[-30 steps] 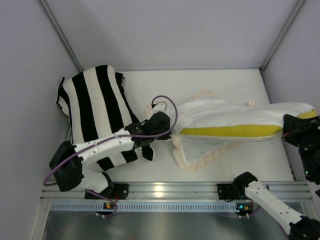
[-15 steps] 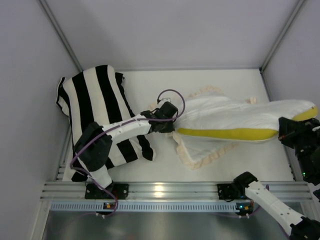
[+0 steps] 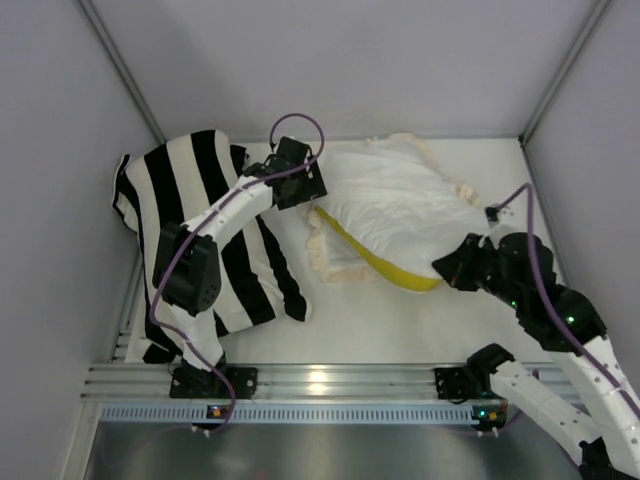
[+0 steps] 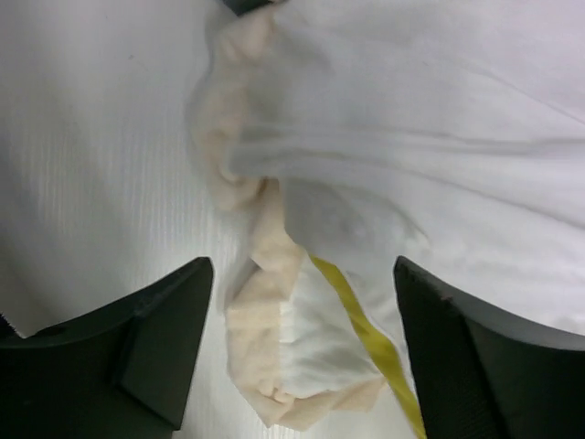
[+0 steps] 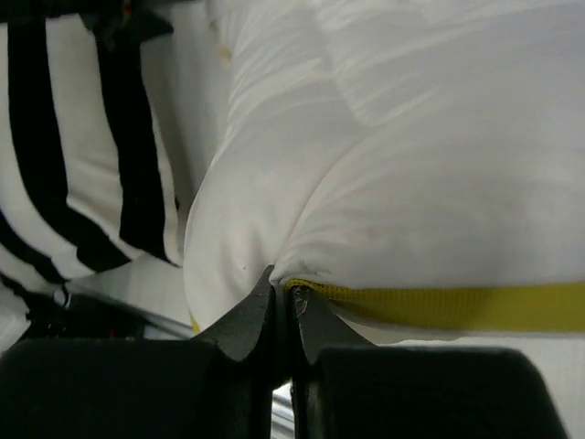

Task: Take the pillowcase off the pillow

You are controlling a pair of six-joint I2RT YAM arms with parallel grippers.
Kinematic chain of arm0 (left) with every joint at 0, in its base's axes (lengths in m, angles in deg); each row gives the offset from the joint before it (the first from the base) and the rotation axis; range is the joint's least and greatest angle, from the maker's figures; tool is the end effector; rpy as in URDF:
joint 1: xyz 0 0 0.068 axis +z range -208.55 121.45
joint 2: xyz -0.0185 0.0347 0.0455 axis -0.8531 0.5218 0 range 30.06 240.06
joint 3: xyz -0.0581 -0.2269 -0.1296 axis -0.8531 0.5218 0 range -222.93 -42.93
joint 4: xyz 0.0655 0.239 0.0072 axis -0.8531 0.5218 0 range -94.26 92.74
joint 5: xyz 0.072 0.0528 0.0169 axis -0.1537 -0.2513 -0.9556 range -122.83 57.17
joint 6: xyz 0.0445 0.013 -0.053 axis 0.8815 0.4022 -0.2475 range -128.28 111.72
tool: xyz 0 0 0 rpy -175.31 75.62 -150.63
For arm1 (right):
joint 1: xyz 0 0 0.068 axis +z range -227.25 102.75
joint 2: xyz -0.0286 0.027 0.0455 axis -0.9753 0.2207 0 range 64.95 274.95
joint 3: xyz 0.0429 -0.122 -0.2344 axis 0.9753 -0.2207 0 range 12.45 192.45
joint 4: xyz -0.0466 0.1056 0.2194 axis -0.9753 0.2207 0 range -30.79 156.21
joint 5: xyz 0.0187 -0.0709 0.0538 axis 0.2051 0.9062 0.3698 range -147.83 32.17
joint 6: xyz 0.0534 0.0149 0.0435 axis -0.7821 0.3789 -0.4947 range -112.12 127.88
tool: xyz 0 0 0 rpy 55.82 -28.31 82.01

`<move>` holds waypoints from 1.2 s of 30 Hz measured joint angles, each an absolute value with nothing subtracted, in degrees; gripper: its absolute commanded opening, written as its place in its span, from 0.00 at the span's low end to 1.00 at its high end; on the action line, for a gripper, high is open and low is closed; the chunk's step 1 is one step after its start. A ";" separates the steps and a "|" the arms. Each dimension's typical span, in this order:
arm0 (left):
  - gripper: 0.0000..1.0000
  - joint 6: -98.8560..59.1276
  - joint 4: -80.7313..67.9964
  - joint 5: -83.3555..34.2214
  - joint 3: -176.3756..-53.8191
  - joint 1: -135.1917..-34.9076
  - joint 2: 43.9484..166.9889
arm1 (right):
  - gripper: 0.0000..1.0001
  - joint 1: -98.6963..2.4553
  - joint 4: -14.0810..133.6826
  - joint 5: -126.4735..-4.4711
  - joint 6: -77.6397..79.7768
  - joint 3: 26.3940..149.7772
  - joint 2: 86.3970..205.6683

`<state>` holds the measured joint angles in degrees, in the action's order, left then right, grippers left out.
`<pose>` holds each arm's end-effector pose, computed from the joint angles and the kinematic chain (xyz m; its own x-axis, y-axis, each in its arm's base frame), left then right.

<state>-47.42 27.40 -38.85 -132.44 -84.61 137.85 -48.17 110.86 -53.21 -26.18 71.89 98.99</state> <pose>0.3809 -0.1795 0.2441 -0.7708 -0.3217 -0.5499 -0.1421 0.9282 -0.3439 0.0949 0.0474 0.3532 -0.5563 0.3295 -0.7628 -0.1323 0.8712 0.4728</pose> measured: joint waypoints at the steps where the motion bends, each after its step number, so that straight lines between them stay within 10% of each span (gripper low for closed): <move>1: 0.87 -47.00 27.79 -39.61 -133.32 -84.90 137.37 | 0.00 -48.17 109.14 -56.84 -26.27 69.33 99.54; 7: 0.86 -45.74 31.37 -40.82 -130.98 -86.49 127.31 | 0.04 -47.73 102.78 -75.26 -25.48 60.33 105.22; 13: 0.86 -45.93 31.40 -36.34 -124.07 -88.66 114.27 | 0.58 -37.06 100.83 -79.52 -20.50 60.61 112.24; 26: 0.86 -47.42 30.98 -33.74 -120.31 -99.89 113.11 | 0.64 -22.66 107.45 -43.37 -21.70 72.53 110.51; 36: 0.85 -49.34 30.35 -38.83 -120.12 -115.26 122.11 | 0.63 -50.88 112.66 -22.98 -20.76 80.11 115.63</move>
